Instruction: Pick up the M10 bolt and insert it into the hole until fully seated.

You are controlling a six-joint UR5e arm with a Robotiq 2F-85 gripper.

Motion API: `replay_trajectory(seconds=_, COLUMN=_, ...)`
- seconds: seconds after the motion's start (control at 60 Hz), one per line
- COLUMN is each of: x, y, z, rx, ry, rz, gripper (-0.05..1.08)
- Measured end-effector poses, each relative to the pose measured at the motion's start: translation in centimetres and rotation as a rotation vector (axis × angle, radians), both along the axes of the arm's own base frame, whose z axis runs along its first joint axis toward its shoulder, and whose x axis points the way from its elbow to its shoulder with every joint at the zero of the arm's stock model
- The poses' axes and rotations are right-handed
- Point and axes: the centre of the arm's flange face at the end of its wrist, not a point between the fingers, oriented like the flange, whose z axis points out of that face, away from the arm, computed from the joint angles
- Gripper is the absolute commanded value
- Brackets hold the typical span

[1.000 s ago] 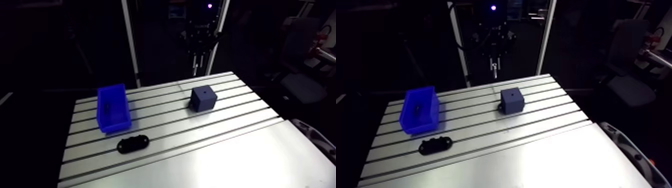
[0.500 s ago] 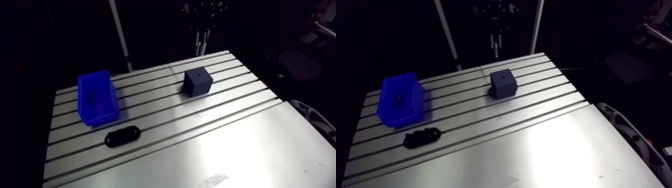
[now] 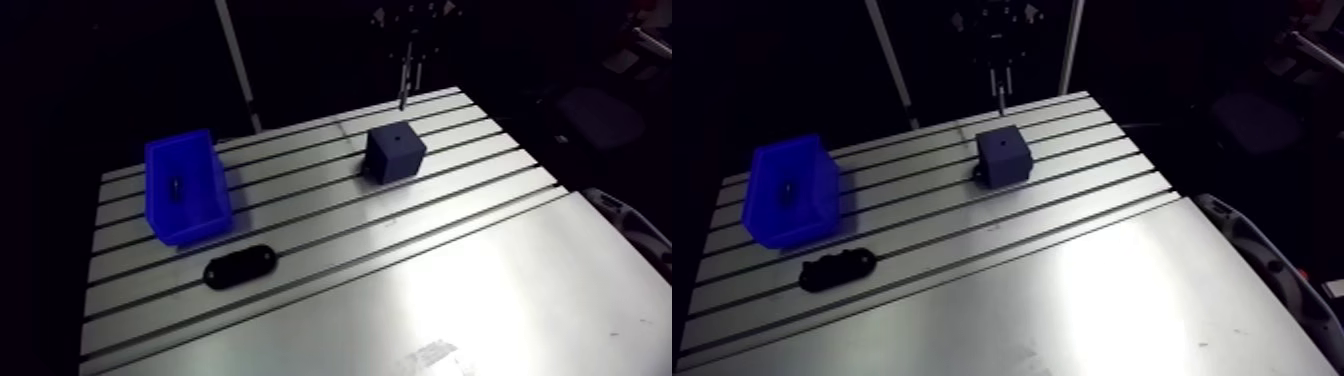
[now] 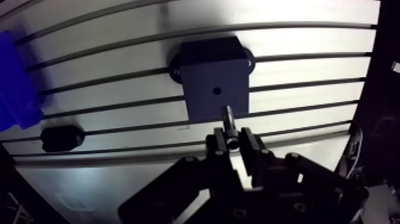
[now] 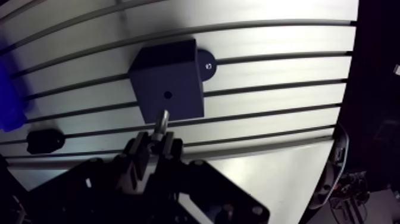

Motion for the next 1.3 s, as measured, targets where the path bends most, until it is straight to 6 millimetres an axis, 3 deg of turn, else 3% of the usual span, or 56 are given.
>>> replay_trajectory(seconds=0.417, x=0.8, y=1.1, z=-1.4, rx=-0.019, ry=-0.023, rz=-0.032, gripper=1.08)
replay_trajectory(seconds=1.3, x=1.2, y=0.4, z=-2.5, rx=-0.02, ry=-0.014, rz=-0.028, gripper=1.08)
